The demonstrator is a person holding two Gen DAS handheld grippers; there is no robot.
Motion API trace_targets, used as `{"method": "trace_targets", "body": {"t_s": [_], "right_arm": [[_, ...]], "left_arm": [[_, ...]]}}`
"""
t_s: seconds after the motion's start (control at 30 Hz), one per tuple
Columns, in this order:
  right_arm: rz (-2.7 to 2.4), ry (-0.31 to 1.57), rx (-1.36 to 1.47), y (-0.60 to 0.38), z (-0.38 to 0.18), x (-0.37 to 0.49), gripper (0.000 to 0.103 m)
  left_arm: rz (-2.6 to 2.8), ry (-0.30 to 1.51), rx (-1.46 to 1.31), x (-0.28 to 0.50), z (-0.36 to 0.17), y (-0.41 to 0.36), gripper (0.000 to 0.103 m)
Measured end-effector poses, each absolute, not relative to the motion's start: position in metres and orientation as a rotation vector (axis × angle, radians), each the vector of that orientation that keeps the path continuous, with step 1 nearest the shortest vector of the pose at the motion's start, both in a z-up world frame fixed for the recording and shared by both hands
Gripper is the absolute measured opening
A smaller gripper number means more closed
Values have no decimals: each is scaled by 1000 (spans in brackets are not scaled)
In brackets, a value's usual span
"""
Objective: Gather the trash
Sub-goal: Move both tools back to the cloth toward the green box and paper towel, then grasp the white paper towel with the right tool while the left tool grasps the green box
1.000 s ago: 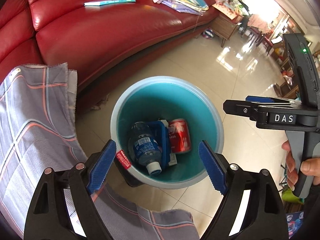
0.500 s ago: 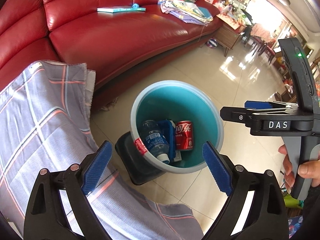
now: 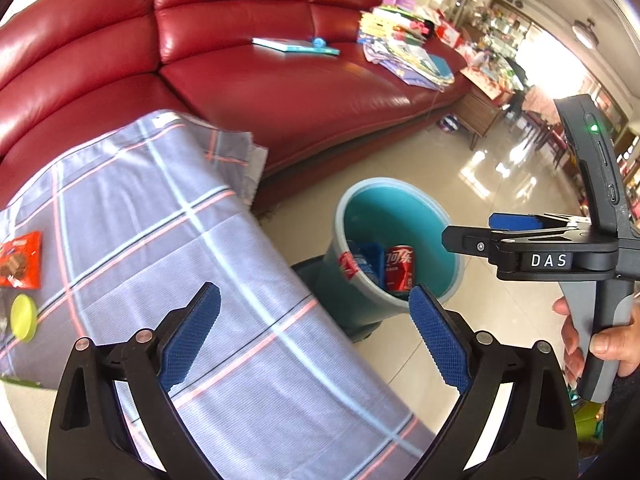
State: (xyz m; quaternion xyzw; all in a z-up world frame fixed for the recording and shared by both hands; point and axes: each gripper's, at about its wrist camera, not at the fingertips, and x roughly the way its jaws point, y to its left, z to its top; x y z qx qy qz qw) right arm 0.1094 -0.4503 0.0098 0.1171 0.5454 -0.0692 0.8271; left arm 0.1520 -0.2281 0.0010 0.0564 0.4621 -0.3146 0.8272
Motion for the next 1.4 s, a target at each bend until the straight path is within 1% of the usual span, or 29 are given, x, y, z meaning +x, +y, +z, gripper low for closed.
{"method": "trace_targets", "body": {"t_s": [0.33, 0.57, 0.8, 1.17, 1.4], "right_arm": [[-27, 1165, 138, -349, 23, 118, 90], [76, 1189, 70, -274, 21, 120, 90], [187, 1211, 23, -192, 15, 118, 90], [371, 1292, -51, -65, -6, 118, 90], [425, 1340, -61, -22, -22, 121, 90]], "left_arm": [[-525, 955, 23, 134, 9, -111, 95], [-396, 938, -53, 112, 13, -15, 96], [-306, 935, -85, 93, 9, 61, 96], [-209, 959, -144, 64, -15, 150, 96], [-185, 991, -168, 59, -31, 175, 96]]}}
